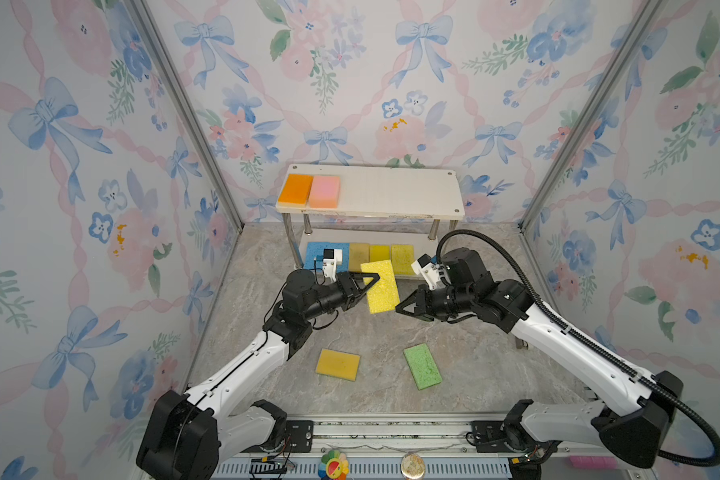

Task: Place and organize the cleaning sponges onto the shelf
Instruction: 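Raise the pale yellow sponge with the right gripper toward the upper shelf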

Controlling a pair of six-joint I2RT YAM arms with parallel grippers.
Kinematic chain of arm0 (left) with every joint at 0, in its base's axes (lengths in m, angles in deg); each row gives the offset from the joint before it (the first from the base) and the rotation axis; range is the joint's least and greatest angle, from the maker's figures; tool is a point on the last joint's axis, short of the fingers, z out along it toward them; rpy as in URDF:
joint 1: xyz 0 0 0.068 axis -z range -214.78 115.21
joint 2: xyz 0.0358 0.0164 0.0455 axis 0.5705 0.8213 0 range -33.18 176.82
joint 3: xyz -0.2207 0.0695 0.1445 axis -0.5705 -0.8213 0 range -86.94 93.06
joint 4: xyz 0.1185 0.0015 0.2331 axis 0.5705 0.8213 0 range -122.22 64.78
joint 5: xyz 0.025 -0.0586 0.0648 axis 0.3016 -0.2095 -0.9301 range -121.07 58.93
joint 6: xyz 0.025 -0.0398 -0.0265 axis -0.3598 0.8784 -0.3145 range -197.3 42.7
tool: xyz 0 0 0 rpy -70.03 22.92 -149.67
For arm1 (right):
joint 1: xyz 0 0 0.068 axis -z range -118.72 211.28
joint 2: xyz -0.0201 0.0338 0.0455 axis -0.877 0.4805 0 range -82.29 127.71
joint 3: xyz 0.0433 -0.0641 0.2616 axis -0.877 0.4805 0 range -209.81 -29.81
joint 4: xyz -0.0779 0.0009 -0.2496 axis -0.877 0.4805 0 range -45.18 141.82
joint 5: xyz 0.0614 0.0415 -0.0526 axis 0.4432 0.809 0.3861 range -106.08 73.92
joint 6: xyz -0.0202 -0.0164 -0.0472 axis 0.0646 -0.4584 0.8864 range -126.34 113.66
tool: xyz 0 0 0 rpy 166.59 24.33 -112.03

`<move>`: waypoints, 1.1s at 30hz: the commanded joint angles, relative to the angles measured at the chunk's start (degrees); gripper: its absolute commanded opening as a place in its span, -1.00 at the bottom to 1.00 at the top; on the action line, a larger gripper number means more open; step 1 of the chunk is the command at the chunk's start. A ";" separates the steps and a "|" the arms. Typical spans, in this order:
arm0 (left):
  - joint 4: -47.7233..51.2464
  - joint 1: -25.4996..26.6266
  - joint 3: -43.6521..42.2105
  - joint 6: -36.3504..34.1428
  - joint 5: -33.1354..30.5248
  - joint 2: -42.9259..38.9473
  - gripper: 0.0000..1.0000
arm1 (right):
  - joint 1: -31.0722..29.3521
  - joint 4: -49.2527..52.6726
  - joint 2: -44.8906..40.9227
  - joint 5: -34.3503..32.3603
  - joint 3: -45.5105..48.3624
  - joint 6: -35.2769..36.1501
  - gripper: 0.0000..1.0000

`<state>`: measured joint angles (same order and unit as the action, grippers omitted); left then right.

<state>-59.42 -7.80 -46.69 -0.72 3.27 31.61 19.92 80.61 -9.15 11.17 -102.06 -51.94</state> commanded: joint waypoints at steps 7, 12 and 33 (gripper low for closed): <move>0.68 -2.07 4.03 -4.86 -0.09 -4.30 0.95 | 0.55 6.14 -3.18 -3.37 -4.87 3.38 -1.00; 10.02 -3.66 3.60 -9.29 -5.31 -11.06 0.96 | 1.88 9.97 -2.15 -3.56 -9.52 6.01 -1.00; 23.56 -3.20 -9.46 -9.40 -8.37 -20.30 0.96 | 11.30 9.15 21.27 3.57 -43.52 7.19 -1.00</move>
<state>-36.14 -11.19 -57.07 -8.74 -6.58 11.24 30.65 90.49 8.64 12.44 -141.23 -44.68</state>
